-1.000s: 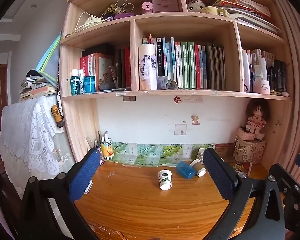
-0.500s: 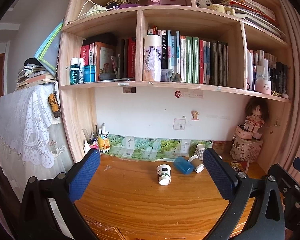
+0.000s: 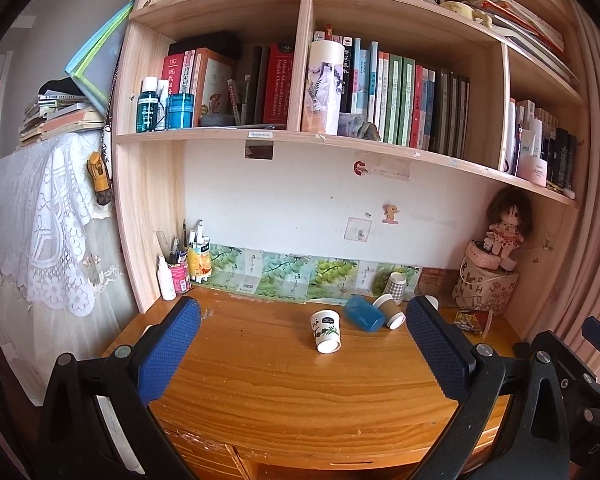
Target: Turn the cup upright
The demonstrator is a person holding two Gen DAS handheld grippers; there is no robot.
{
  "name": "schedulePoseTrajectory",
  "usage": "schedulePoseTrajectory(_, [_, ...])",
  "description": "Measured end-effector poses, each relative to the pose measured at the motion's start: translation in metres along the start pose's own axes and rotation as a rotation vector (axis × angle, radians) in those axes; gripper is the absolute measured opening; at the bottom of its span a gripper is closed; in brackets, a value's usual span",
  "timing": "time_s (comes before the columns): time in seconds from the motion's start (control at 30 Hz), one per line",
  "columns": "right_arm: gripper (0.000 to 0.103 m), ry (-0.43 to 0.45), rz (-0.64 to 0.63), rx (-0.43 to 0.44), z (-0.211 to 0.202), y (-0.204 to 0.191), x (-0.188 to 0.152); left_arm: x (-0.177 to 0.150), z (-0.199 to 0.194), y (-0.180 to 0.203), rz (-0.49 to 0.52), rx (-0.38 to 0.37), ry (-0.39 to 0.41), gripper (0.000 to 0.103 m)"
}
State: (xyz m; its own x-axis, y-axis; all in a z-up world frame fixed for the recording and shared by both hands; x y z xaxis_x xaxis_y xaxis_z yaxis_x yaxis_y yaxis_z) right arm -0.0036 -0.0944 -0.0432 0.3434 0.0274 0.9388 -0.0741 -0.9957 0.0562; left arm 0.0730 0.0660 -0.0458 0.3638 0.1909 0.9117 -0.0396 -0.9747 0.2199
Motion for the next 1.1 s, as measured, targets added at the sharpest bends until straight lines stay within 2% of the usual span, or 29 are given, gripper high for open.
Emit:
schedulePoseTrajectory(0.23, [0.103,-0.018,-0.001,0.003,0.011,-0.019,-0.001,0.0,0.013,-0.017,-0.006,0.006,-0.038,0.103])
schedulePoseTrajectory(0.6, [0.103,-0.072,0.009,0.032,0.039,-0.027,-0.005,-0.008,0.039,-0.037,-0.002,0.068,-0.086,0.103])
schedulePoseTrajectory(0.9, [0.103,-0.092,0.034,0.051,0.082,-0.013,-0.003,-0.005,0.078,-0.021,0.04,0.088,-0.087,0.103])
schedulePoseTrajectory(1.1, [0.103,-0.124,0.079,0.078,0.13,0.007,0.003,0.001,0.122,0.002,0.063,0.086,-0.14,0.103])
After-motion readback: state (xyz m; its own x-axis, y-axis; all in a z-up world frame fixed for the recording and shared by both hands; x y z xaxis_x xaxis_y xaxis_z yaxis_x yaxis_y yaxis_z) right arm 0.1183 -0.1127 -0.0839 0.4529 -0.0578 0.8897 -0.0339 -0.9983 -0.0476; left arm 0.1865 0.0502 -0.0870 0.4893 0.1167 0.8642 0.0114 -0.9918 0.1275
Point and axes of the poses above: each gripper's, at about its wrist camera, not at the fingertips, and z roughly the way its jaws point, y to its right, x to its top, the point moved 4 cm from there along z, roughly the way its jaws point, and after that the axes turned 7 degrees about -z, right-handed, at the moved point
